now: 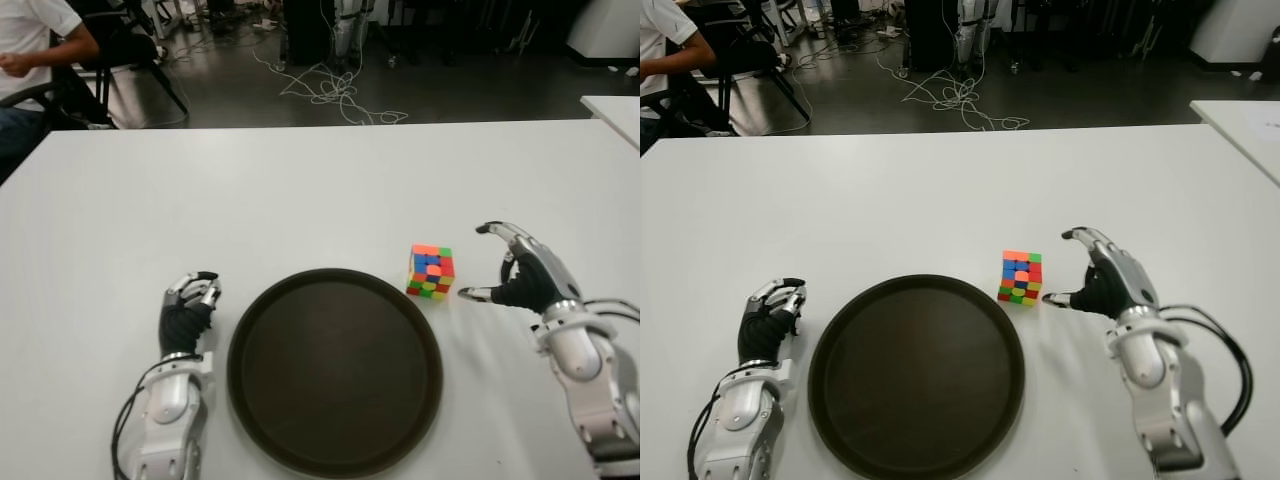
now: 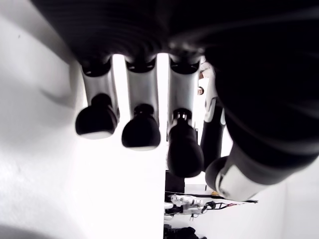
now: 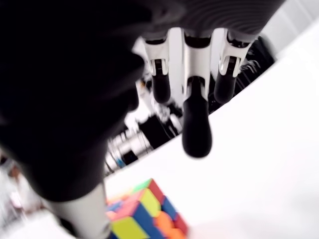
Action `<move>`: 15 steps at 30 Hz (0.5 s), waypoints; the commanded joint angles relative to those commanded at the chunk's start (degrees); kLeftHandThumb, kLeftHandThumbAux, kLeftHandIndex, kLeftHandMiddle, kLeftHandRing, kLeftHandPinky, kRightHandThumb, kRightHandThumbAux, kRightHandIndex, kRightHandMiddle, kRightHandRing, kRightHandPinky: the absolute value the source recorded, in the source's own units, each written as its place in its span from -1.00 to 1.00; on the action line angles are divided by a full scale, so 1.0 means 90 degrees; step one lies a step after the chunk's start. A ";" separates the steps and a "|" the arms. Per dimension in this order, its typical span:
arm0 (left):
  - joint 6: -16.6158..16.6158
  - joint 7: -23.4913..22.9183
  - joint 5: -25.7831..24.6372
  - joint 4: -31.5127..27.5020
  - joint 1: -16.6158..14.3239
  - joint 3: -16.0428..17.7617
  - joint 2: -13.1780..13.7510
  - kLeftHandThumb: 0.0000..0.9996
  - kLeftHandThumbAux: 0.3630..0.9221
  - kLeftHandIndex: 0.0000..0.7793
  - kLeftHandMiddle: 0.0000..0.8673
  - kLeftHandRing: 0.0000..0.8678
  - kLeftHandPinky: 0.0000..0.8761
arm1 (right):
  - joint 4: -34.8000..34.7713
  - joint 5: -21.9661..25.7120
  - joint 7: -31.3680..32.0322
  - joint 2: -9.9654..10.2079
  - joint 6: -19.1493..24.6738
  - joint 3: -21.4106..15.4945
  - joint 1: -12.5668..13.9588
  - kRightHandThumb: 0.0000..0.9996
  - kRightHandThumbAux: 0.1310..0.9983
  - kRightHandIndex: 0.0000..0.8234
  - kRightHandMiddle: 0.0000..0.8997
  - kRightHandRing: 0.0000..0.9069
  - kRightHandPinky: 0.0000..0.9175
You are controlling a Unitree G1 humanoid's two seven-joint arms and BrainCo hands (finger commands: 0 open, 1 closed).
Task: Pick up the Rubik's Cube and put it in the plate
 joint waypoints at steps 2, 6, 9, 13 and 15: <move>0.0028 0.0048 0.0038 -0.0055 0.0022 -0.0019 -0.0018 0.42 0.22 0.14 0.82 0.89 0.88 | -0.0255 -0.0246 0.0321 -0.0022 0.0303 0.0120 -0.0107 -1.00 0.56 -0.58 -0.29 -0.07 0.12; 0.0069 0.0096 0.0074 -0.0119 0.0051 -0.0046 -0.0034 0.42 0.23 0.14 0.83 0.89 0.88 | -0.0398 -0.0461 0.0605 -0.0089 0.0505 0.0218 -0.0180 -1.00 0.51 -0.60 -0.46 -0.31 -0.08; 0.0118 0.0133 0.0087 -0.0164 0.0068 -0.0065 -0.0046 0.42 0.23 0.14 0.83 0.89 0.87 | -0.0435 -0.0584 0.0769 -0.0187 0.0526 0.0276 -0.0232 -1.00 0.46 -0.63 -0.53 -0.44 -0.26; 0.0202 0.0144 0.0070 -0.0212 0.0077 -0.0070 -0.0053 0.42 0.23 0.14 0.83 0.89 0.87 | -0.0431 -0.0629 0.0935 -0.0241 0.0497 0.0287 -0.0309 -1.00 0.42 -0.69 -0.61 -0.55 -0.58; 0.0220 0.0135 0.0063 -0.0222 0.0079 -0.0070 -0.0051 0.42 0.23 0.14 0.83 0.88 0.87 | -0.0422 -0.0610 0.0990 -0.0243 0.0491 0.0282 -0.0338 -1.00 0.42 -0.71 -0.63 -0.58 -0.64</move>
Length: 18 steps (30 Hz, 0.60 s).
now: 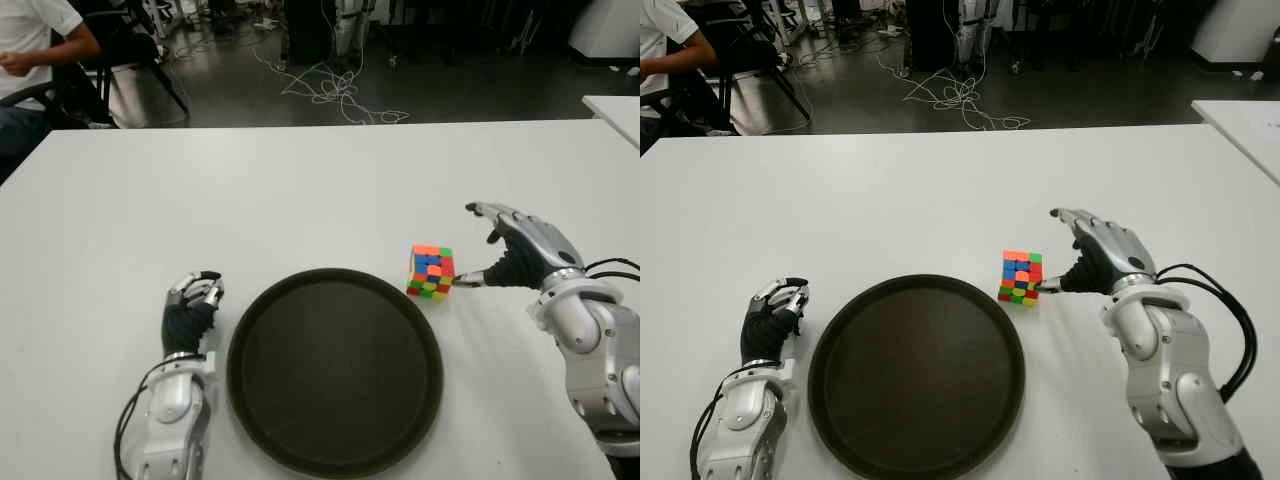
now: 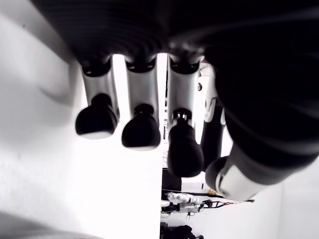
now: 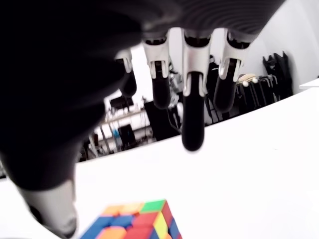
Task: Pick up the Rubik's Cube and put it in the plate
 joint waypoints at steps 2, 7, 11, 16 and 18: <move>0.0011 -0.0011 -0.0005 -0.0008 0.0004 -0.0001 0.0001 0.42 0.23 0.14 0.83 0.88 0.87 | 0.0009 0.0031 0.0048 -0.0004 -0.0006 -0.0008 -0.0025 -1.00 0.43 -0.72 -0.65 -0.61 -0.70; 0.0019 -0.0055 -0.0054 -0.0006 0.0006 0.0006 0.0000 0.42 0.23 0.14 0.82 0.88 0.86 | -0.0024 0.0190 0.0100 0.0168 0.0055 -0.0029 -0.0135 -1.00 0.58 -0.78 -0.69 -0.64 -0.60; -0.0044 -0.0068 -0.0062 0.0035 0.0000 0.0014 0.0007 0.42 0.23 0.14 0.82 0.87 0.86 | -0.0050 0.0196 0.0130 0.0332 0.0210 0.0008 -0.0234 -1.00 0.61 -0.83 -0.68 -0.61 -0.42; -0.0107 -0.0072 -0.0086 0.0093 -0.0011 0.0034 0.0000 0.42 0.23 0.14 0.82 0.88 0.86 | -0.0007 0.0172 0.0167 0.0389 0.0264 0.0037 -0.0301 -1.00 0.60 -0.86 -0.68 -0.59 -0.46; -0.0120 -0.0054 -0.0069 0.0129 -0.0024 0.0039 0.0005 0.42 0.23 0.14 0.82 0.88 0.86 | 0.0024 0.0175 0.0152 0.0374 0.0201 0.0056 -0.0329 -1.00 0.61 -0.84 -0.70 -0.61 -0.54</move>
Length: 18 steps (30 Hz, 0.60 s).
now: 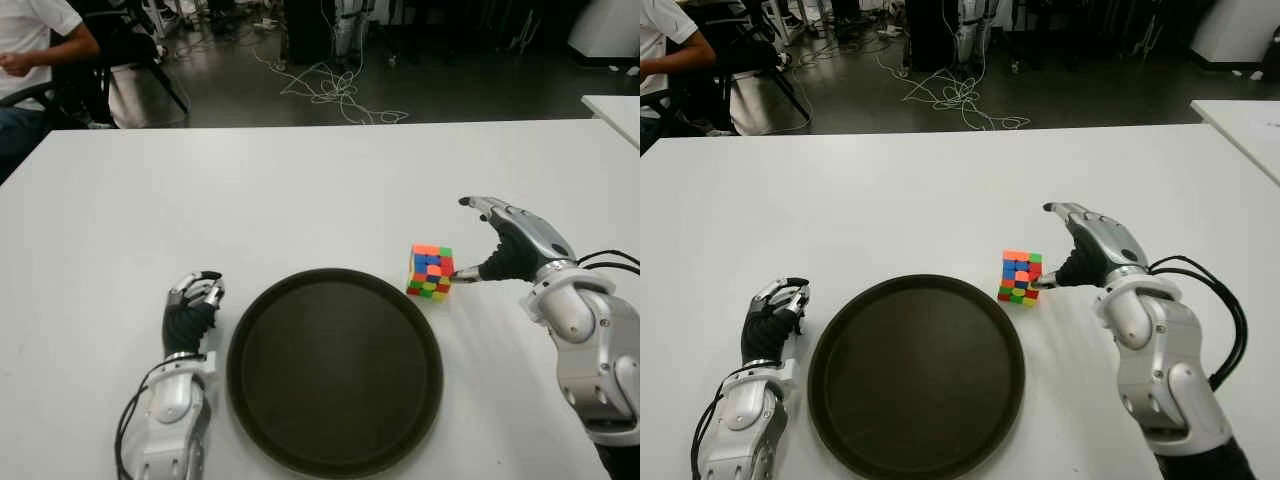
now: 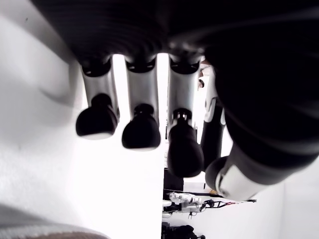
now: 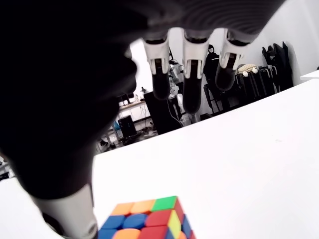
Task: Pick up the Rubik's Cube and put it in the plate
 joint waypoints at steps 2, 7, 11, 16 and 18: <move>0.0033 0.0033 0.0036 -0.0003 -0.0005 -0.0007 0.0007 0.42 0.23 0.14 0.82 0.88 0.87 | 0.0009 0.0025 -0.0015 -0.0013 -0.0064 0.0010 -0.0022 -1.00 0.63 -0.82 -0.71 -0.63 -0.60; 0.0144 0.0092 0.0119 -0.0072 -0.0002 -0.0041 0.0013 0.42 0.23 0.14 0.82 0.88 0.87 | -0.0010 0.0120 0.0014 -0.0033 -0.0160 -0.0007 -0.0079 -1.00 0.67 -0.76 -0.72 -0.63 -0.52; 0.0143 0.0061 0.0126 -0.0081 0.0006 -0.0052 0.0026 0.42 0.23 0.14 0.82 0.88 0.87 | -0.0003 0.0171 0.0030 -0.0036 -0.0180 -0.0009 -0.0109 -1.00 0.72 -0.77 -0.77 -0.65 -0.42; 0.0112 0.0002 0.0079 -0.0105 0.0022 -0.0059 0.0026 0.42 0.23 0.14 0.83 0.88 0.87 | 0.0061 0.0222 0.0008 -0.0051 -0.0276 0.0025 -0.0143 -1.00 0.78 -0.79 -0.80 -0.67 -0.46; 0.0108 0.0005 0.0070 -0.0115 0.0023 -0.0060 0.0013 0.42 0.23 0.14 0.82 0.88 0.87 | 0.0090 0.0242 -0.0003 -0.0088 -0.0345 0.0034 -0.0151 -1.00 0.79 -0.79 -0.81 -0.68 -0.50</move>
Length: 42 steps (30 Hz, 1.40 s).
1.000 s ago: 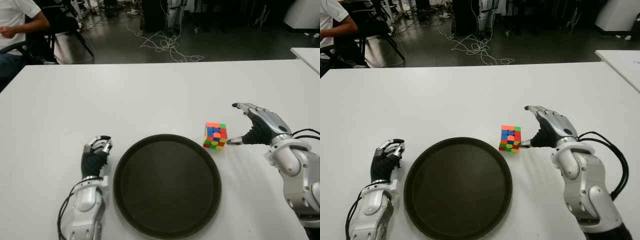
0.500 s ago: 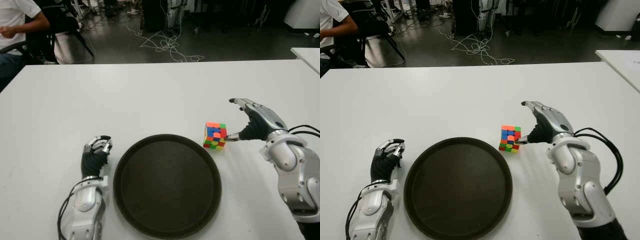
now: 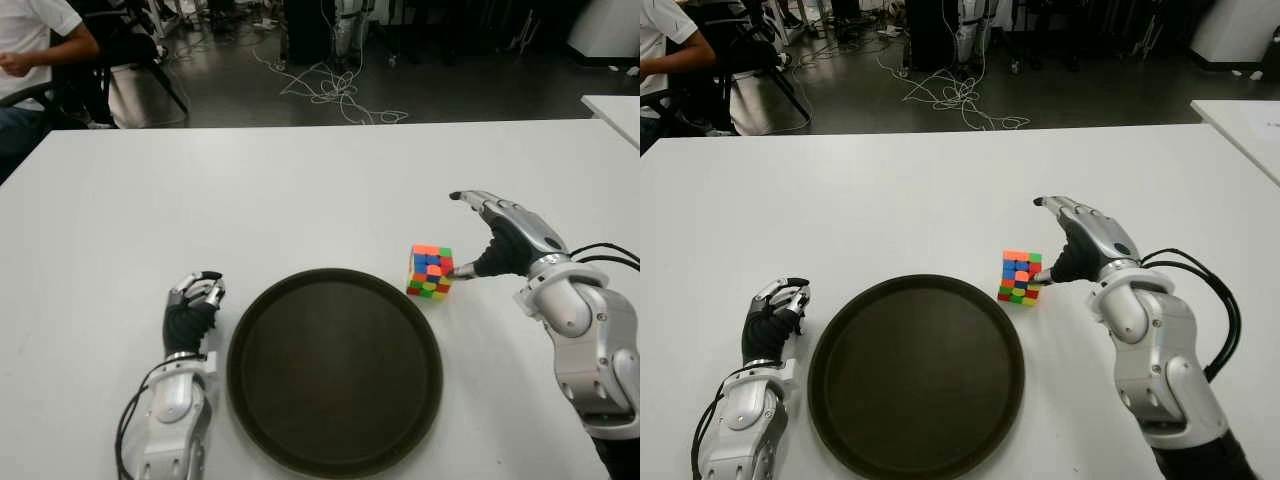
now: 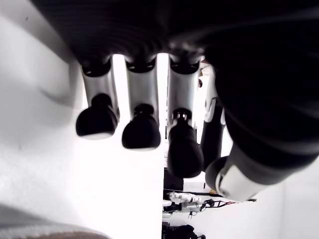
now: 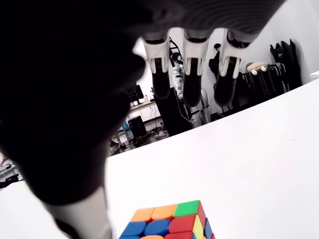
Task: Pick up the Rubik's Cube and put it in the plate
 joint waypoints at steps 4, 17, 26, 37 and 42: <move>0.0031 0.0016 -0.0002 -0.0027 0.0001 0.0001 -0.0012 0.41 0.23 0.14 0.82 0.88 0.87 | 0.0055 0.0010 0.0025 -0.0052 -0.0097 0.0024 -0.0032 -1.00 0.81 -0.79 -0.82 -0.70 -0.54; 0.0191 0.0155 0.0099 -0.0124 -0.0006 -0.0030 -0.0033 0.41 0.23 0.14 0.83 0.88 0.87 | 0.0401 0.0237 -0.0114 -0.0104 -0.0744 0.0030 -0.0115 -1.00 0.84 -0.86 -0.83 -0.83 -0.81; 0.0275 0.0121 0.0087 -0.0203 0.0024 -0.0065 -0.0025 0.41 0.23 0.14 0.83 0.88 0.87 | 0.0549 0.0331 -0.0086 -0.0078 -0.0912 0.0051 -0.0178 -1.00 0.89 -0.86 -0.81 -0.82 -0.77; 0.0242 0.0175 0.0201 -0.0218 0.0031 -0.0096 -0.0030 0.41 0.23 0.14 0.83 0.88 0.87 | 0.0804 0.0255 0.0011 -0.0077 -0.0858 0.0200 -0.0357 -1.00 0.89 -0.88 -0.79 -0.82 -0.76; 0.0215 0.0157 0.0156 -0.0228 0.0039 -0.0087 -0.0063 0.41 0.23 0.14 0.82 0.87 0.87 | 0.0982 0.0273 0.0099 -0.0069 -0.0795 0.0284 -0.0503 -1.00 0.88 -0.88 -0.79 -0.82 -0.75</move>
